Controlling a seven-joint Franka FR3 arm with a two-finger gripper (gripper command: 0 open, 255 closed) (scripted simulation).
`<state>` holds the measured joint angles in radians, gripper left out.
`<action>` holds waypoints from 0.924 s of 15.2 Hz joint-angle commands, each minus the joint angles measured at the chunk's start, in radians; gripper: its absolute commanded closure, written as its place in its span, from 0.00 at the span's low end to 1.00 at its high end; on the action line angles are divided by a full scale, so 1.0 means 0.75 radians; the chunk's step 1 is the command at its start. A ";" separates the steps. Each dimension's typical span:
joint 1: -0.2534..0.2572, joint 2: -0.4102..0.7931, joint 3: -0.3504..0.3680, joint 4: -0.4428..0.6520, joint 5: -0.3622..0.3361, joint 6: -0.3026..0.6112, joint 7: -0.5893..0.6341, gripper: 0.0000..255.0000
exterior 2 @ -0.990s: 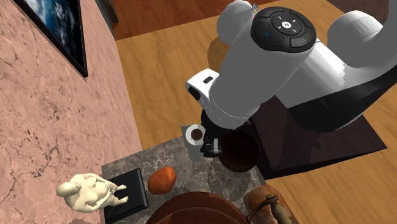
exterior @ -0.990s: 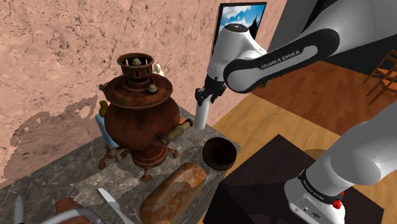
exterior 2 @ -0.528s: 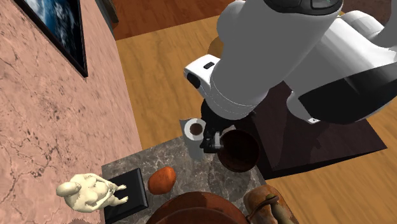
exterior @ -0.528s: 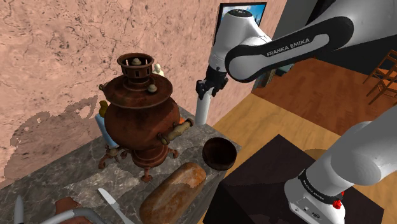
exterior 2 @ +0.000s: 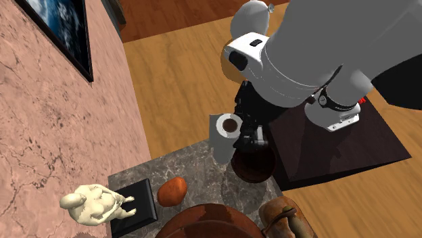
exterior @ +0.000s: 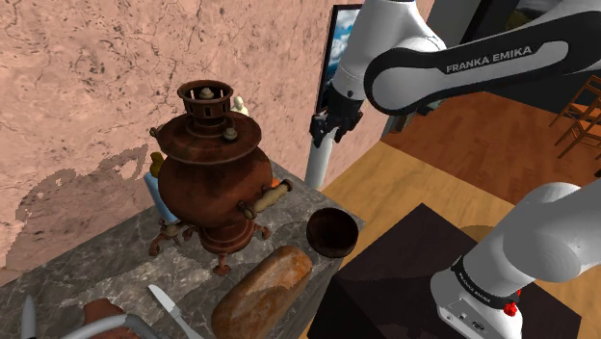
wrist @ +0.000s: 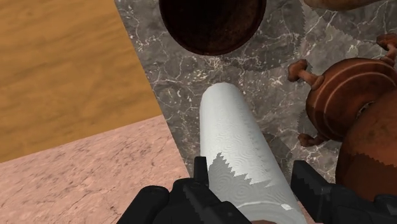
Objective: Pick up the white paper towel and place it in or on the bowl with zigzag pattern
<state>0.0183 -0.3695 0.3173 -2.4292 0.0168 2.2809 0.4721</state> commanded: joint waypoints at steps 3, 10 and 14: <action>0.057 -0.240 -0.022 -0.120 0.067 -0.117 -0.020 1.00; 0.150 -0.591 -0.045 -0.248 0.127 -0.342 -0.010 1.00; 0.155 -0.583 -0.033 -0.314 0.136 -0.268 -0.005 1.00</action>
<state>0.1335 -0.8077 0.2911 -2.6499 0.1172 2.0636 0.4687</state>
